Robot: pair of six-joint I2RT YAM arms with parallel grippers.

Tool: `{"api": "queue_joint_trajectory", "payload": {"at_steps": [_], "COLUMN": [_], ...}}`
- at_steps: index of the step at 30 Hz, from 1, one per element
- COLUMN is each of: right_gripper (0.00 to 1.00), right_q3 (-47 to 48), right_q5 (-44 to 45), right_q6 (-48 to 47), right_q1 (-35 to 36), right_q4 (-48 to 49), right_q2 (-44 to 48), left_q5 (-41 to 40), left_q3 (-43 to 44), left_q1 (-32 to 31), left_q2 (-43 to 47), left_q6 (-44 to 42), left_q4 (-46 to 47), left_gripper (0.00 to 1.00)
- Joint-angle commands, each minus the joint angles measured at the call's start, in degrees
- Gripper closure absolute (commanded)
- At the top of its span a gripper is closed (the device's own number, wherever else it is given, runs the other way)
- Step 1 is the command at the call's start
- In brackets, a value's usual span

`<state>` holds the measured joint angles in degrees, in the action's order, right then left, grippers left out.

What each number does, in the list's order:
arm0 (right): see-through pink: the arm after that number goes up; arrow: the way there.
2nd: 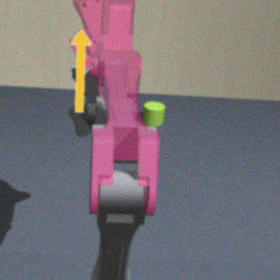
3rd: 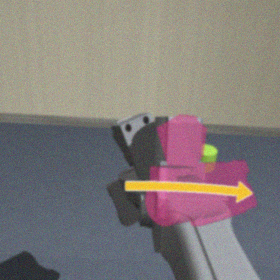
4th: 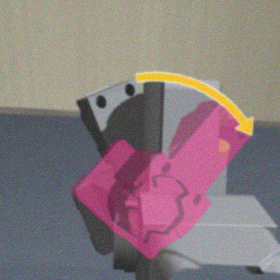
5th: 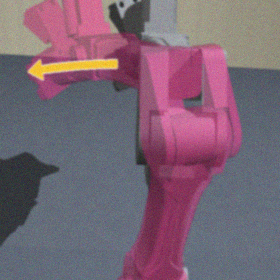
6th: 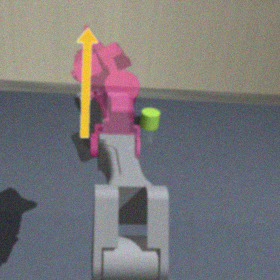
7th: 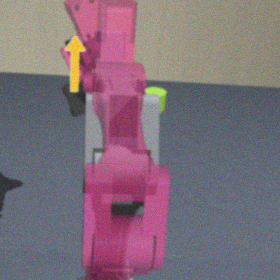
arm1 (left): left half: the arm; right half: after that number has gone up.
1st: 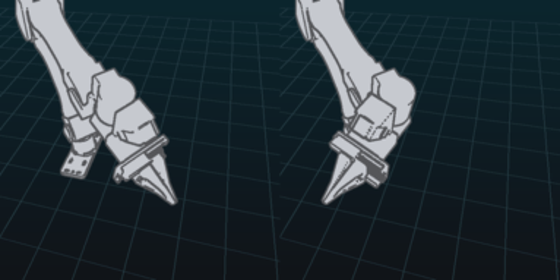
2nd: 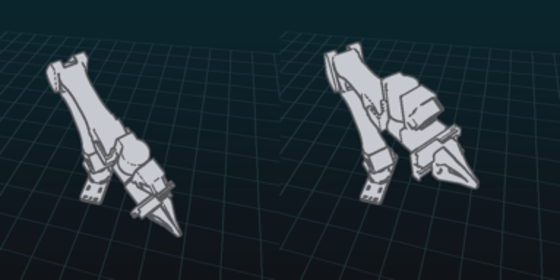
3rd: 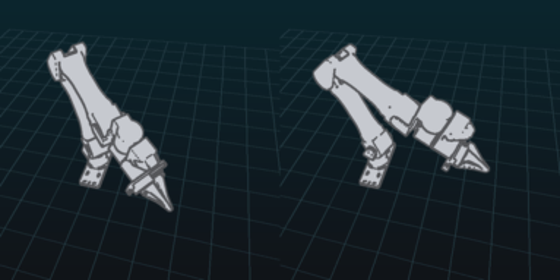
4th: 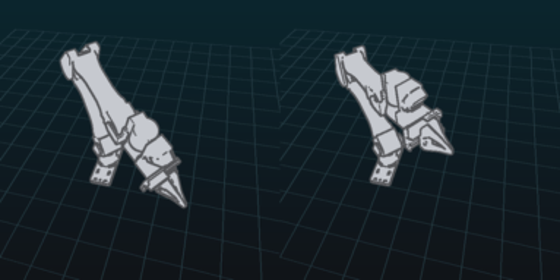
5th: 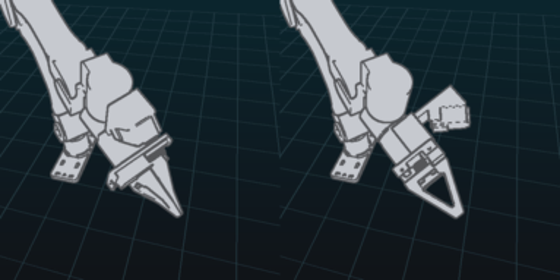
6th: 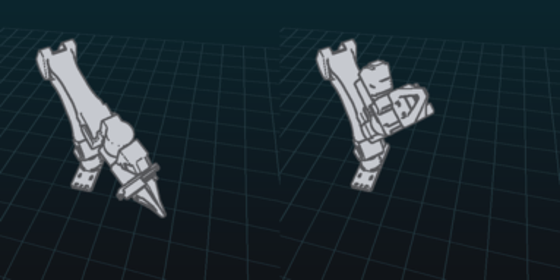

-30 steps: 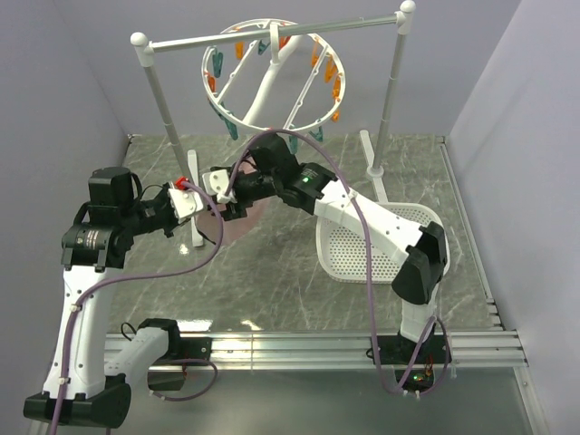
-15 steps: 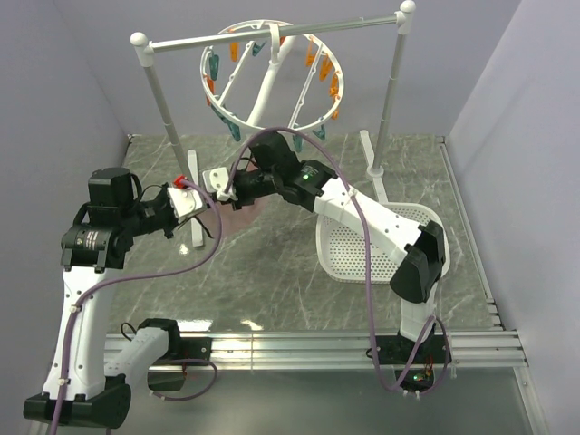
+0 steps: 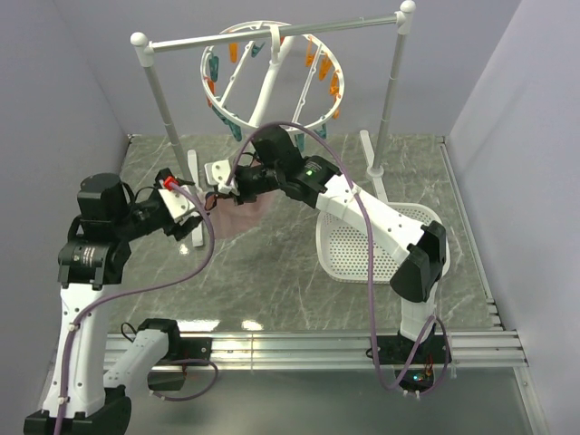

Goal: Clip the underwear to the hanger

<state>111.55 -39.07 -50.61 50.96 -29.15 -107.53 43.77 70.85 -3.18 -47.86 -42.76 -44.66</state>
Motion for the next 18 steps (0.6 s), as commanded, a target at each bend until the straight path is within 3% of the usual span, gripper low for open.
{"api": "queue_joint_trajectory", "payload": {"at_steps": [1,5,8,11,15,18], "right_gripper": [1.0,1.0,1.0,1.0,1.0,1.0], "right_q3": [3.1,4.6,5.6,6.0,5.7,5.8], "right_q5": [-1.0,-1.1,-1.5,-1.9,-2.1,-2.2], "right_q6": [2.4,4.5,6.8,8.1,8.8,8.9], "right_q1": [-0.4,-0.6,-0.9,-0.9,-0.9,-1.0], "right_q4": [0.4,0.3,0.1,-0.1,-0.5,-1.3], "right_q2": [0.5,0.2,-0.2,-0.3,-0.1,-0.1], "left_q5": [2.1,4.7,4.6,4.3,3.4,4.0], "left_q3": [-1.9,-1.1,-3.2,-6.1,-6.0,-6.6], "left_q1": [0.1,0.1,0.1,0.1,0.1,0.1], "left_q2": [0.7,-1.9,-0.8,0.7,0.4,1.4], "left_q6": [-0.6,-3.6,-2.5,-1.8,0.3,2.1], "left_q4": [5.2,1.0,4.9,8.8,12.8,15.5], "left_gripper": [0.26,0.14,0.11,0.15,0.36,0.42]}}
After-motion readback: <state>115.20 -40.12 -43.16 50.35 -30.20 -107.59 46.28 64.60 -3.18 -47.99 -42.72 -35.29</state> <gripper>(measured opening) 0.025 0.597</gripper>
